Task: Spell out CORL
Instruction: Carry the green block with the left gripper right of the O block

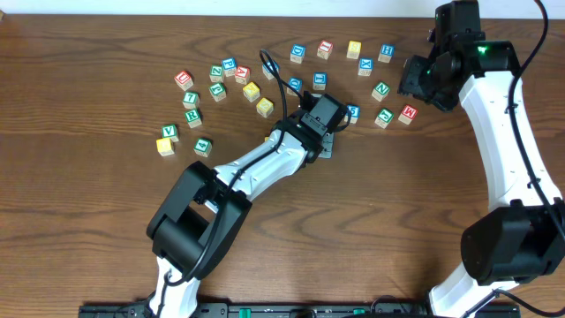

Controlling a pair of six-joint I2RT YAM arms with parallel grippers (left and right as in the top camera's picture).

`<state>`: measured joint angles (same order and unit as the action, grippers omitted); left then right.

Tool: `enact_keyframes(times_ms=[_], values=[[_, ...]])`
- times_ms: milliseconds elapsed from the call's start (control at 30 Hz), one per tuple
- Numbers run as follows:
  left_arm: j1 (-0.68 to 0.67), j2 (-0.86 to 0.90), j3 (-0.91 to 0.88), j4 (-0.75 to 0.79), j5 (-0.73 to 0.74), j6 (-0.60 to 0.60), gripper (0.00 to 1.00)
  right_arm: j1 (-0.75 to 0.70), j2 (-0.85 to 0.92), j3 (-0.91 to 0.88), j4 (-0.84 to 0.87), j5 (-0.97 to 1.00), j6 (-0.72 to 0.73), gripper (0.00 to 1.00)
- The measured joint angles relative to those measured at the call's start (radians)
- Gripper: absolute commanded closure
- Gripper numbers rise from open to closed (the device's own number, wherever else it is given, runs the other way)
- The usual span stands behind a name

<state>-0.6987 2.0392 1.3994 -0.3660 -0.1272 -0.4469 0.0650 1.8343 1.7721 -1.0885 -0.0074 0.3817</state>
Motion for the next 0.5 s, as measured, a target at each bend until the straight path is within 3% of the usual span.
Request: enact_keyframes(times_ms=[400, 500], values=[[0.0, 0.063, 0.0, 0.007, -0.01, -0.002, 0.7, 0.0, 0.0, 0.0, -0.006, 0.0, -0.004, 0.44], [0.0, 0.063, 0.0, 0.008, -0.01, -0.003, 0.62, 0.0, 0.0, 0.0, -0.007, 0.0, -0.004, 0.44]])
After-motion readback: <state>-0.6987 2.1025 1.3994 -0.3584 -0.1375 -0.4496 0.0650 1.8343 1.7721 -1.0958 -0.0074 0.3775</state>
